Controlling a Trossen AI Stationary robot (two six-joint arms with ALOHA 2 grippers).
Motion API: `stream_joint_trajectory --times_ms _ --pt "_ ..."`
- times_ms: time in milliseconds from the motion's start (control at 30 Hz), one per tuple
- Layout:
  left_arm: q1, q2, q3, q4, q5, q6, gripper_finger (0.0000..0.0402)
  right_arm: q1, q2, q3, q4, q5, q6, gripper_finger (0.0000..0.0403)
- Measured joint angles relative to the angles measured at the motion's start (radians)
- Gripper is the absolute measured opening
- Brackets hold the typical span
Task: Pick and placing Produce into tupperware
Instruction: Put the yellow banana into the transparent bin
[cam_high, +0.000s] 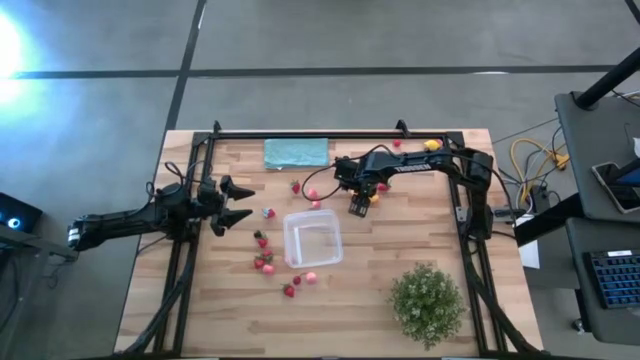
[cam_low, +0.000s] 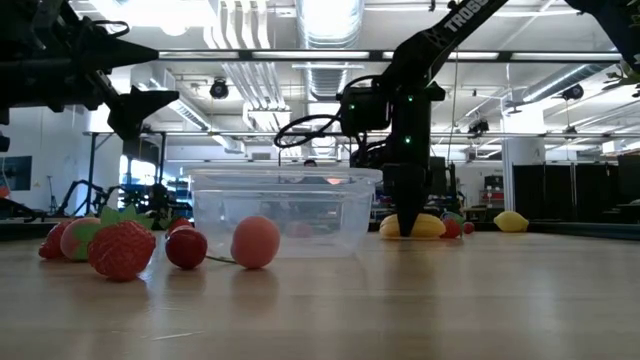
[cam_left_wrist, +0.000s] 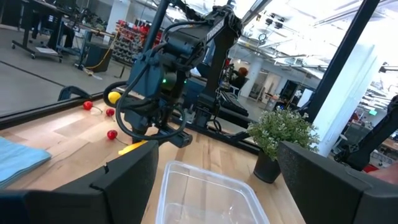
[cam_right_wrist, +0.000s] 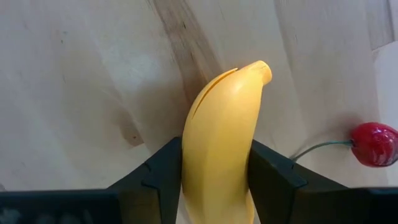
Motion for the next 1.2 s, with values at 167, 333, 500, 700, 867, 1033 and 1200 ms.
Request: stream_joint_trajectory --times_ms 167,333,500,700,867,1033,1200 --pt "0.000 -0.001 0.000 0.000 0.000 0.000 0.0314 0.000 -0.019 0.000 0.001 -0.060 0.000 0.0148" --pt "0.000 0.000 0.000 0.000 0.000 0.000 0.0314 0.000 -0.055 0.009 0.009 -0.140 0.014 0.0148" --pt "0.000 -0.001 0.000 0.000 0.000 0.000 0.0314 0.000 -0.077 0.044 0.008 -0.233 0.027 0.0148" --pt "0.000 0.000 0.000 0.000 0.000 0.000 0.0314 0.005 -0.082 0.109 0.003 -0.273 0.057 0.0148" --pt "0.000 0.000 0.000 0.000 0.000 0.000 0.0314 0.014 -0.084 0.179 -0.033 -0.282 0.072 0.0148" --pt "0.000 -0.001 0.000 0.000 0.000 0.000 0.0314 0.054 -0.084 0.243 -0.052 -0.282 0.072 0.0148" --pt "0.000 -0.001 0.000 0.000 0.000 0.000 0.0314 0.116 -0.085 0.293 -0.042 -0.287 0.063 0.0148"
